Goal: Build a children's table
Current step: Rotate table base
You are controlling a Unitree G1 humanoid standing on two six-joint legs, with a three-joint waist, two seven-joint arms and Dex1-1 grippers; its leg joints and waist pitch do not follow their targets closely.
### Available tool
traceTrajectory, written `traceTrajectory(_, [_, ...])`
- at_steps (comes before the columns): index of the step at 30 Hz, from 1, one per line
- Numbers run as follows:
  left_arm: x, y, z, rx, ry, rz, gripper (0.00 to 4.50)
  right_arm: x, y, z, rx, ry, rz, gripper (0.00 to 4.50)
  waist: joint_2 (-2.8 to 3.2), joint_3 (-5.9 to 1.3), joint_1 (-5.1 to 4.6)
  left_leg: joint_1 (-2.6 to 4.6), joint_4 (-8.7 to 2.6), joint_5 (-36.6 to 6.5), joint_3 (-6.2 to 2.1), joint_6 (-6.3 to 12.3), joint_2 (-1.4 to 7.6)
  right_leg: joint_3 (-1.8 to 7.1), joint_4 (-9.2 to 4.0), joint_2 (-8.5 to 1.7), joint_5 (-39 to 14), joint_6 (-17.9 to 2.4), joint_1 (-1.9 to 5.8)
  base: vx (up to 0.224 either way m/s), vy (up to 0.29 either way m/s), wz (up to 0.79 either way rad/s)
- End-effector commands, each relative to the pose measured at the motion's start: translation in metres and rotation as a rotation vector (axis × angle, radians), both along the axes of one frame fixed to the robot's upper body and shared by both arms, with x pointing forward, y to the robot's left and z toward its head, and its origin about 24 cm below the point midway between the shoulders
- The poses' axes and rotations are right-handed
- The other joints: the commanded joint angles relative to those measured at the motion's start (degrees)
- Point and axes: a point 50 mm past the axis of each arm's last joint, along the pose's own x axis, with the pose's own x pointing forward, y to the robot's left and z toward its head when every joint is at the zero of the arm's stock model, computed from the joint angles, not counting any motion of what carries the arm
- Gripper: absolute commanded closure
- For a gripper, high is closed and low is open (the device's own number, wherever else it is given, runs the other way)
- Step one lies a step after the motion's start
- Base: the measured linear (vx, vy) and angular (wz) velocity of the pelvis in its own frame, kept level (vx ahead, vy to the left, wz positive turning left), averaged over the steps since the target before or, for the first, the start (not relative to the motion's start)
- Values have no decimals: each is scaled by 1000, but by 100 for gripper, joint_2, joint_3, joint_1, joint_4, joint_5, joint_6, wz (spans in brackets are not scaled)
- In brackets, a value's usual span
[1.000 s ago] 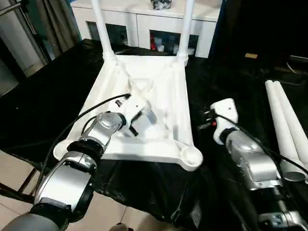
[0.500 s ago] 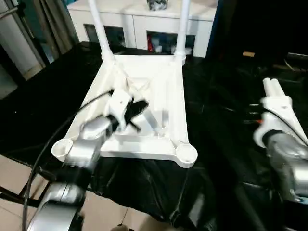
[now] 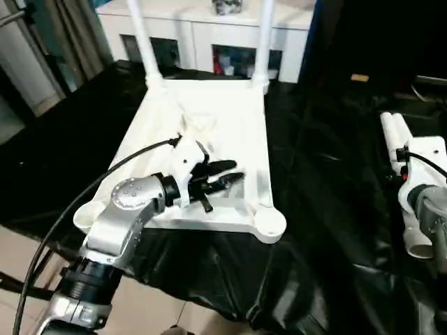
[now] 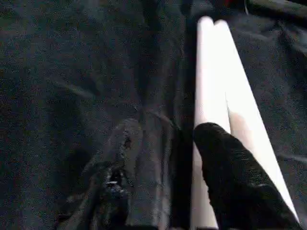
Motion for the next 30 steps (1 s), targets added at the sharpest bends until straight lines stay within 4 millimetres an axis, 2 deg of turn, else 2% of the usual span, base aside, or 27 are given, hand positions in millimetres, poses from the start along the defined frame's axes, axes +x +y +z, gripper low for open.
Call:
traceTrajectory(1, [0, 14, -7, -10, 50, 135, 273, -2, 27, 5, 37, -50, 104, 213, -126, -397, 13, -11, -306, -696, 31, 188, -6, 207, -438, -231, -1146, -886, 369, 0, 0, 0])
traceTrajectory(3, [-1, 18, -14, 9, 87, 195, 273, -4, 40, 1, 58, -66, 128, 213, -104, -396, 1, 3, -319, -760, 21, 167, 10, 202, -453, -232, -1381, -792, 347, 0, 0, 0])
traceTrajectory(4, [-1, 19, -17, 18, 95, 234, 273, -6, 47, -4, 98, -61, 107, 213, -124, -394, 10, -17, -293, -788, 59, 299, -26, 264, -485, -320, -1555, -760, 350, 0, 0, 0])
traceTrajectory(5, [-1, 19, -18, 18, 93, 242, 273, -7, 48, -6, 111, -57, 96, 213, -125, -415, 64, 361, -66, -1298, 330, -128, -36, 599, -650, -119, -2374, -607, -34, -15, 8, -20])
traceTrajectory(6, [-1, 20, -18, 14, 85, 264, 273, -8, 52, -10, 132, -45, 82, 213, -248, -436, 46, 150, -76, -1241, 311, -140, -125, 747, -578, -93, -2296, -606, 211, -24, 26, -33])
traceTrajectory(7, [0, 19, -18, 4, 70, 272, 273, -9, 55, -12, 131, -40, 86, 213, -202, -417, 237, 194, 56, -1386, 303, -90, -124, 1109, -664, -197, -2392, -649, 133, -24, 26, -33])
traceTrajectory(8, [0, 17, -18, 9, 62, 281, 273, -10, 59, -15, 136, -34, 86, 213, -300, -393, 353, 113, 286, -1531, 214, 98, -203, 1533, -764, -313, -2658, -755, 274, -28, 80, -31])
traceTrajectory(9, [0, 17, -18, 9, 62, 281, 273, -10, 59, -15, 136, -34, 86, 213, -300, -393, 353, 113, 286, -1531, 214, 98, -203, 1533, -764, -313, -2658, -755, 274, -13, 60, -17])
traceTrajectory(10, [1, 13, -18, 58, 19, 279, 273, -11, 62, -17, 137, -25, 81, 213, -298, -357, 543, -122, 480, -1214, -157, 92, -225, 2058, -811, -352, -2703, -819, 463, -20, 151, -41])
traceTrajectory(11, [1, 12, -18, 67, 10, 279, 273, -11, 63, -17, 135, -23, 80, 213, -99, -369, 375, 113, -89, -580, -165, -389, -123, 1500, -517, 489, -1736, -398, 81, -22, 178, -45])
traceTrajectory(12, [1, 10, -18, 81, -12, 273, 273, -11, 64, -17, 129, -23, 80, 213, -53, -376, 242, 452, -219, -469, -162, -503, 52, 1134, -324, 802, -1328, -105, -296, -56, 250, -57])
traceTrajectory(13, [2, 7, -17, 74, -12, 271, 273, -11, 65, -16, 126, -28, 81, 213, -51, -434, 118, 370, -510, -764, -485, -389, 397, 671, 174, 472, -793, -215, -110, -49, 160, -34])
traceTrajectory(14, [2, 6, -15, 69, -16, 272, 273, -9, 66, -14, 121, -37, 82, 213, 222, -403, 60, 351, -679, -669, -570, -521, 723, 442, 124, 241, -498, -402, -187, -53, 116, -3])
traceTrajectory(15, [2, 6, -15, 69, -16, 272, 273, -9, 66, -14, 121, -37, 82, 213, 183, -432, -32, 378, -755, -359, -712, -429, 962, 311, 236, 166, -313, -448, -185, 0, 0, 0])
traceTrajectory(16, [3, 4, -14, 68, -10, 272, 273, -7, 67, -11, 120, -49, 88, 213, 214, -465, 4, 357, -734, 403, -798, 151, 1147, 184, 409, 49, -390, -443, -210, 0, 0, 0])
traceTrajectory(17, [4, 5, -14, 60, -6, 278, 273, -6, 66, -10, 112, -51, 83, 213, 93, -547, -67, 501, -492, 1094, -805, 1016, 1160, 169, 443, -121, -343, -635, -266, 0, 0, 0])
traceTrajectory(18, [6, 6, -13, 46, 1, 288, 273, -4, 64, -9, 107, -52, 79, 213, 46, -582, -61, 535, -334, 1436, -760, 1567, 1047, 212, 381, -211, -226, -812, -270, -34, -91, -8])
traceTrajectory(19, [7, 7, -12, 38, 1, 295, 273, -3, 63, -8, 101, -54, 75, 213, -120, -629, -57, 336, -4, 1659, -526, 2322, 541, 321, 129, -372, 629, -1416, -66, -34, -91, -8])
traceTrajectory(20, [9, 8, -10, 25, -11, 302, 273, 0, 60, -6, 90, -59, 68, 213, -442, -579, 111, -418, 618, 335, 2, 2104, -603, 583, -344, -434, 1841, -1905, 477, -57, -120, -4])
traceTrajectory(21, [9, 10, -8, 16, -19, 305, 273, 2, 59, -5, 84, -63, 64, 213, -357, -480, 233, -321, 562, -10, -115, 1162, -509, 526, -442, -650, 1112, -1322, 398, -70, -127, -2])
traceTrajectory(22, [10, 11, -7, -1, -17, 307, 273, 4, 57, -3, 84, -69, 61, 213, -442, -442, 196, -382, 493, -2, -94, 917, -547, 443, -464, -533, 574, -786, 435, -70, -127, -2])
traceTrajectory(23, [10, 11, -4, -32, -19, 276, 246, 7, 55, -3, 84, -69, 58, 184, -322, -440, 226, -365, 238, -58, -214, 766, -392, 481, -489, -540, -457, -195, 517, -89, -108, -9])
traceTrajectory(24, [9, 11, -1, -56, -23, 250, 239, 8, 53, -2, 83, -68, 56, 178, -308, -417, 187, -365, 141, -31, -228, 787, -347, 418, -520, -413, -890, 0, 485, -89, -63, -4])
traceTrajectory(25, [9, 11, 1, -70, -26, 230, 239, 10, 52, -2, 81, -66, 55, 178, -193, -450, 159, -241, -42, -109, -282, 751, -156, 292, -545, -276, -1451, 167, 432, -89, -63, -4])
traceTrajectory(26, [9, 10, 6, -55, -22, 130, 233, 18, 42, -1, 44, -29, 50, 173, -237, -429, 116, -141, -120, -392, -278, 722, -72, 229, -593, -241, -1844, 198, 386, -97, -22, -2])
traceTrajectory(28, [8, 9, 11, -24, -18, 34, 195, 25, 33, -2, 13, 10, 47, 135, -204, -342, 78, 73, -231, -1240, -250, 488, -7, 165, -732, -276, -2968, 33, 250, -101, 9, -1])
traceTrajectory(30, [7, 7, 14, -14, -7, -46, 185, 31, 25, -4, -7, 41, 39, 125, -188, -289, 36, 184, -252, -1670, -219, 380, 9, 121, -820, -271, -3329, -60, 188, -77, 33, 4])
